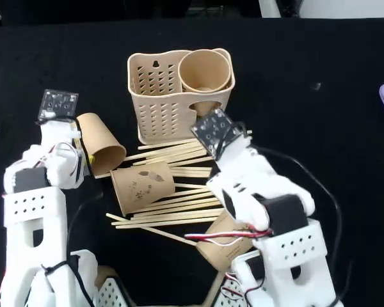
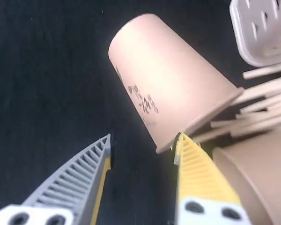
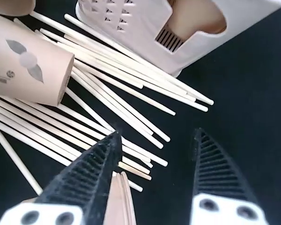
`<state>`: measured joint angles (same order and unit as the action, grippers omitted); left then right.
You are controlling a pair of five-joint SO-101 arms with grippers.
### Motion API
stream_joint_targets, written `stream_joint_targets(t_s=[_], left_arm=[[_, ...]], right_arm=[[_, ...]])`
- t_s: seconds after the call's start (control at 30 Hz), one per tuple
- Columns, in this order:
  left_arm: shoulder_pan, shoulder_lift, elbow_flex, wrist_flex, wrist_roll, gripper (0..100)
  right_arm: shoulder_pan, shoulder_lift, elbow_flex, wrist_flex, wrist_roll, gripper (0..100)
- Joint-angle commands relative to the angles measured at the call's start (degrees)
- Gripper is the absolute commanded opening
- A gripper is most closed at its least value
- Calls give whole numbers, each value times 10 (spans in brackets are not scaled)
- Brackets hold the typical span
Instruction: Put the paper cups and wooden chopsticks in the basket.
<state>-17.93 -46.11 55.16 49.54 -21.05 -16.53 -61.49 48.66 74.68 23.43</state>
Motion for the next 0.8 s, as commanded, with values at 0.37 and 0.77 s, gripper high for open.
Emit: stream_joint_targets(t_s=[0.37, 0.77], left_arm=[[50, -12, 148, -250, 76, 223], [48, -13, 205, -385, 77, 175]], right_arm=[[10, -35, 75, -58, -25, 237], [10, -35, 83, -60, -55, 237]])
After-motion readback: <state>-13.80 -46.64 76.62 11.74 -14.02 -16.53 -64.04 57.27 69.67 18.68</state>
